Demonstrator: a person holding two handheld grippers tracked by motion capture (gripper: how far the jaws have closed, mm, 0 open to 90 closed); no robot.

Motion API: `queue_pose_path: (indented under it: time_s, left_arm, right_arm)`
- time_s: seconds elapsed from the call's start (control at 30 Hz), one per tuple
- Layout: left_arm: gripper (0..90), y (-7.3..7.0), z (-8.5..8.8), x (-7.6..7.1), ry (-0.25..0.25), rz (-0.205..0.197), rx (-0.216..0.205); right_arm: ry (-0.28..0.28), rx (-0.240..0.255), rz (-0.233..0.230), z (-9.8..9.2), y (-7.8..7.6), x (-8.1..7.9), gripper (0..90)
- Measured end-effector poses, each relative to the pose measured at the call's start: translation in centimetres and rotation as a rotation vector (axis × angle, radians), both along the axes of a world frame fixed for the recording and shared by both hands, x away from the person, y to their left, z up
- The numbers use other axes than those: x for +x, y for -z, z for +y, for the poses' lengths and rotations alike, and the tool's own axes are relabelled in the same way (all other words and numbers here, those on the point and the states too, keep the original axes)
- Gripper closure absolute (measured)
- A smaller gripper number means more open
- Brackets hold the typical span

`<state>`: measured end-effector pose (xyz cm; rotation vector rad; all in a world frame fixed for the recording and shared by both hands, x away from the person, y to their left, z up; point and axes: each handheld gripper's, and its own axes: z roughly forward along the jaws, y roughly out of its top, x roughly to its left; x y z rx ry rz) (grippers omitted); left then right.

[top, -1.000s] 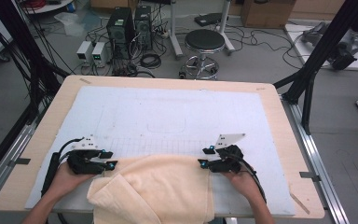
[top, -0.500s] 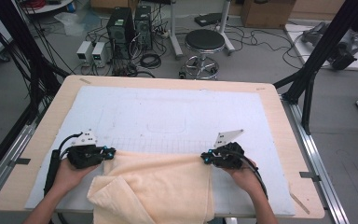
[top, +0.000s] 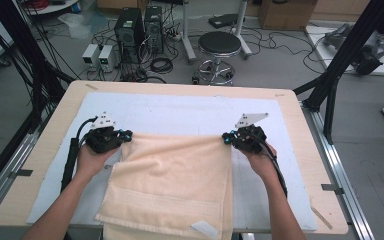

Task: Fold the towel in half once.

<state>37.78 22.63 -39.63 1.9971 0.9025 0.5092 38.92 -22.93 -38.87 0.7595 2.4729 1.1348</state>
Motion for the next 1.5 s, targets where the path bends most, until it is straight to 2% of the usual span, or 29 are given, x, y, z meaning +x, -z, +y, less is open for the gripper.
queue_pose_path:
  time_s: [0.03,0.13,0.2,0.23,0.3,0.37,0.43,0.57,0.63,0.67,0.73,0.83,0.9,0.97,1.03,1.13,1.3,1.4,1.47,1.5]
  left_arm:
    - [85.1,0.0,-0.1,0.5,-0.013,-0.004,-0.01]
    - [85.0,0.4,-0.3,2.0,-0.031,0.003,-0.012]
    - [84.2,1.1,-0.4,2.6,-0.029,0.002,-0.014]
    - [82.4,1.5,-0.5,2.8,-0.028,0.014,-0.002]
    - [74.0,2.1,-0.4,3.1,-0.032,0.037,0.022]
    - [64.3,2.2,0.0,3.0,-0.048,0.048,0.006]
    - [62.2,2.0,0.5,2.4,-0.045,0.039,-0.036]
    - [57.6,1.2,0.8,1.2,0.022,0.052,-0.074]
    - [56.7,0.8,0.9,0.0,0.055,0.023,-0.102]
    - [56.7,0.7,0.9,-0.6,0.066,0.016,-0.111]
    - [55.8,0.4,1.1,-1.6,0.091,0.011,-0.108]
    - [55.2,0.1,1.3,-3.4,0.128,-0.027,-0.123]
    - [54.1,-0.1,1.6,-4.5,0.147,-0.041,-0.118]
    - [53.1,0.0,2.0,-5.7,0.182,-0.048,-0.126]
    - [52.6,0.3,2.2,-6.9,0.216,-0.023,-0.105]
    - [50.9,1.0,2.4,-8.8,0.267,-0.025,-0.094]
    - [50.4,1.7,2.5,-10.9,0.31,-0.012,-0.086]
    - [51.5,2.1,2.2,-11.7,0.337,-0.01,-0.05]
    - [52.0,2.5,2.1,-12.0,0.359,0.009,-0.022]
    - [52.0,2.7,2.1,-12.1,0.37,0.019,-0.012]
  right_arm:
    - [0.011,0.007,-0.001,-0.1,0.0,0.7,85.9]
    - [0.051,0.076,0.012,-0.5,0.2,2.3,85.8]
    - [0.066,0.06,0.007,-0.3,0.7,2.9,85.3]
    - [0.07,0.044,0.014,-0.2,1.0,3.0,83.8]
    - [0.096,0.035,0.022,-0.1,1.8,3.4,72.0]
    - [0.114,0.044,0.049,-0.4,2.4,3.6,67.0]
    - [0.105,0.046,0.053,-0.3,2.3,3.3,63.8]
    - [0.032,0.049,0.039,0.6,1.1,1.8,58.8]
    - [-0.015,0.046,0.037,1.2,0.6,0.7,55.8]
    - [-0.032,0.044,0.009,1.3,0.4,0.0,55.9]
    - [-0.053,0.069,-0.013,1.4,0.1,-1.4,55.5]
    - [-0.08,0.103,-0.026,1.3,0.0,-3.4,53.9]
    - [-0.096,0.078,-0.037,1.4,0.1,-4.8,51.9]
    - [-0.12,0.09,-0.038,1.4,0.4,-6.0,51.3]
    - [-0.135,0.092,-0.038,1.3,0.8,-7.2,50.4]
    - [-0.157,0.1,-0.039,1.1,1.4,-9.0,49.4]
    - [-0.203,0.1,-0.031,1.2,2.0,-11.4,47.6]
    - [-0.222,0.06,-0.021,1.5,2.6,-12.0,49.2]
    - [-0.23,0.029,-0.003,1.6,3.2,-11.9,50.9]
    - [-0.232,0.031,0.009,1.6,3.6,-11.9,51.6]
